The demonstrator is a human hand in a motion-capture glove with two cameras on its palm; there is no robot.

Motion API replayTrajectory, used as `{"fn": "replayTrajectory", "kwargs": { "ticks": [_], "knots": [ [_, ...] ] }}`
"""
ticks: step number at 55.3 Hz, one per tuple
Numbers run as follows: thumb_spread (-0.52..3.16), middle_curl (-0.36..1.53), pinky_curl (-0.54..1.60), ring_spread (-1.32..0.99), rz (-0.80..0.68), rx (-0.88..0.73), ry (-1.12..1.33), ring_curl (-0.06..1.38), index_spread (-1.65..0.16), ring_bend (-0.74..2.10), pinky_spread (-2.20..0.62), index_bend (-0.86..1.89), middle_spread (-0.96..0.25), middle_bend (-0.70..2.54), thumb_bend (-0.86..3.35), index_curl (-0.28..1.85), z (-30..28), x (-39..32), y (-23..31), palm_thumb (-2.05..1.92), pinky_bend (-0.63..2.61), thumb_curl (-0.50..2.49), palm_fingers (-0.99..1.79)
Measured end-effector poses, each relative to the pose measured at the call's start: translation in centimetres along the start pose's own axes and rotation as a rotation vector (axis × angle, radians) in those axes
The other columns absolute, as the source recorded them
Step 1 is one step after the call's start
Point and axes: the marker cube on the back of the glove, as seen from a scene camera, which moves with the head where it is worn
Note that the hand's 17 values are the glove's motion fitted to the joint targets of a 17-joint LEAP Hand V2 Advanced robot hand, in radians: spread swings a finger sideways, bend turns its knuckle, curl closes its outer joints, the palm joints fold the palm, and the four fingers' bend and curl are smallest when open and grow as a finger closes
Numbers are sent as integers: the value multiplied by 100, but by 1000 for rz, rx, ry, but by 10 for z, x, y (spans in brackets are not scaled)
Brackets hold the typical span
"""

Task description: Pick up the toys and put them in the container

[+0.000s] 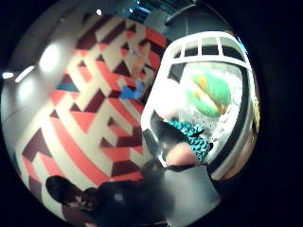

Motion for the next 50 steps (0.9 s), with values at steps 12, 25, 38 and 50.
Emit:
{"fn": "replayTrajectory", "kwargs": {
  "ticks": [12,25,38,50],
  "knots": [
    [129,32,33,-3,115,75,214,20,-21,15,6,37,1,17,0,50,-69,59,10,26,66,49,-11],
    [135,33,31,-2,219,-200,552,16,-24,12,6,38,1,17,1,50,-82,131,17,33,60,45,-11],
    [133,28,32,0,235,-414,687,11,-27,11,6,40,1,12,-1,50,-32,164,1,39,59,44,-18],
    [135,26,30,0,196,-460,798,4,-22,4,6,93,0,16,9,63,20,180,-2,59,46,47,0]
  ]
}}
